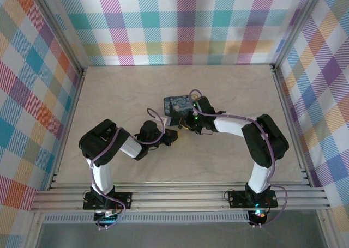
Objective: Unlock a padlock with a key
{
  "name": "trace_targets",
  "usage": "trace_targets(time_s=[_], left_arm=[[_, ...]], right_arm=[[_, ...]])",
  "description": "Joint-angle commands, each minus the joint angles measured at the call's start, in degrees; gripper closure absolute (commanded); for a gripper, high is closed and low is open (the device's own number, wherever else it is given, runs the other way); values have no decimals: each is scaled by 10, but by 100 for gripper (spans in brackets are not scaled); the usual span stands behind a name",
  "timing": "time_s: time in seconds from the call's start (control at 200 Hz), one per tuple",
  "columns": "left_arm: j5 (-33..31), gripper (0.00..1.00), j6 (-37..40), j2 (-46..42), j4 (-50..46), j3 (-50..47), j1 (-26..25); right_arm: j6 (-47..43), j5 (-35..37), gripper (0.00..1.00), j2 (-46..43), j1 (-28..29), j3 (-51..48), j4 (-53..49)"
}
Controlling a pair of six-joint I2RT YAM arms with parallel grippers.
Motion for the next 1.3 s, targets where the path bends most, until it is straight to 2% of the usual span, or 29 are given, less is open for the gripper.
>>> trace_targets(time_s=[0.0,0.295,0.34,0.47,0.555,0.675,0.975,1.295], left_arm=[[2,100,61,-32,-55,17,-11],[-67,100,175,-99,-189,40,-46],[-70,100,176,-102,-193,40,-46],[-78,100,165,-97,-187,39,-46],[-84,100,151,-92,-178,37,-46],[-88,100,139,-86,-166,33,-46],[-88,100,136,-97,-172,35,-46],[-28,100,-27,-61,-44,6,-16]], right_arm=[[-10,-10,91,13,4,21,-72],[-32,-6,90,-3,4,44,-131],[-31,-7,85,-6,4,43,-134],[-24,-6,58,-17,4,37,-134],[-20,-4,49,-28,4,33,-132],[-15,2,43,-41,4,26,-128],[8,-5,41,-50,4,5,-94],[79,0,44,-64,4,-77,36]])
